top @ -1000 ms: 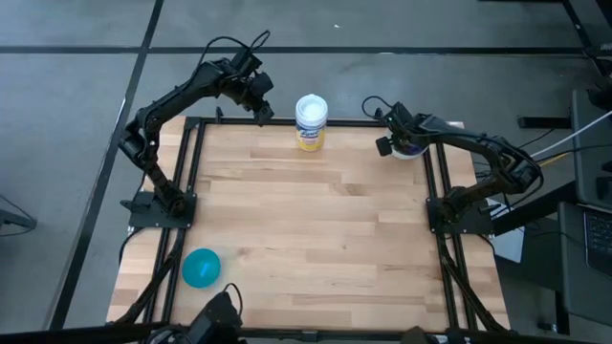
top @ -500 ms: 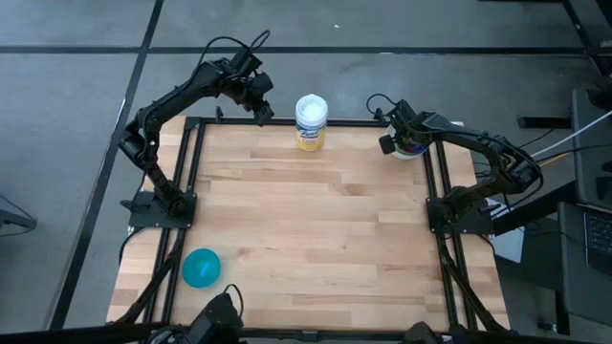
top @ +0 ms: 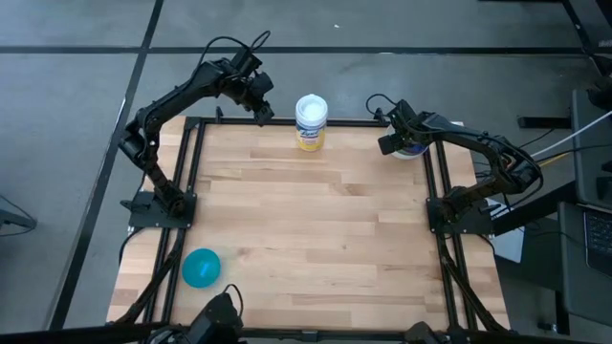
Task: Nest bowls inside each other
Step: Stack the blue bowl on top of the dark blue bowl
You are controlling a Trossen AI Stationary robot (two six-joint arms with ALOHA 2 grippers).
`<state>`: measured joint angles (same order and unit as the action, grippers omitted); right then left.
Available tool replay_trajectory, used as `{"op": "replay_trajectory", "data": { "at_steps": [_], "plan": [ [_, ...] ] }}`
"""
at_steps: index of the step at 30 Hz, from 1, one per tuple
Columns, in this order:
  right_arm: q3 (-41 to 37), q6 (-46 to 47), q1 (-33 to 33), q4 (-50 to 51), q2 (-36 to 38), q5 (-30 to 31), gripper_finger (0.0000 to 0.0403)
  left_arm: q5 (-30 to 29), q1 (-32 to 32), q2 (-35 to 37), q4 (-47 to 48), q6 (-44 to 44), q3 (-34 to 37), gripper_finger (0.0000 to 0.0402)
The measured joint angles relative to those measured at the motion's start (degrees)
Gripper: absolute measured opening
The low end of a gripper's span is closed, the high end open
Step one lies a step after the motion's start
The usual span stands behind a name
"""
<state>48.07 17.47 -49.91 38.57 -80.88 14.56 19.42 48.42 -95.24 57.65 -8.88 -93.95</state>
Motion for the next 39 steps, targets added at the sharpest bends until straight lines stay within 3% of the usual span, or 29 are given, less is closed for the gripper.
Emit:
{"op": "replay_trajectory", "data": {
  "at_steps": [5, 8, 11, 13, 16, 20, 25, 33, 39],
  "plan": [
    [0.00, 1.58, 0.14, -0.62, 0.00, -4.89, 0.0185, 0.52, 0.00, 0.00, 0.00, -0.30, 0.00, 0.0093],
    [-0.02, 4.28, 1.62, -5.97, 0.02, -15.77, 0.0196, 3.94, 0.02, 0.00, 0.00, -0.79, 0.00, 0.0093],
    [-0.02, 7.31, 6.15, -19.13, 0.78, -28.77, 0.0201, 8.73, -0.72, 0.00, 0.88, -0.42, 0.00, 0.0093],
    [0.54, 10.10, 10.04, -28.42, 1.54, -32.14, 0.0199, 12.16, -2.24, 0.15, 1.83, -0.23, 0.00, 0.0093],
    [4.62, 10.42, 14.58, -33.38, 2.08, -30.77, 0.0193, 11.22, -6.03, 1.36, 1.99, 0.00, 0.00, 0.0093],
    [11.79, 6.07, 16.46, -30.01, 2.07, -28.25, 0.0184, 7.45, -9.26, 2.97, -1.26, 2.70, 0.00, 0.0093],
    [18.75, 4.30, 16.57, -25.67, 2.05, -32.05, 0.0177, 8.35, -13.18, 5.82, -2.14, 10.34, -0.09, 0.0093],
    [26.10, 0.63, 21.09, -24.43, 2.05, -35.76, 0.0187, -2.78, -25.68, 6.58, 18.95, 12.43, -0.07, 0.0110],
    [28.15, -0.63, 24.14, -23.87, 2.05, -38.02, 0.0194, -10.05, -35.12, 7.32, 29.31, 22.36, -0.02, 0.0152]
  ]
}}
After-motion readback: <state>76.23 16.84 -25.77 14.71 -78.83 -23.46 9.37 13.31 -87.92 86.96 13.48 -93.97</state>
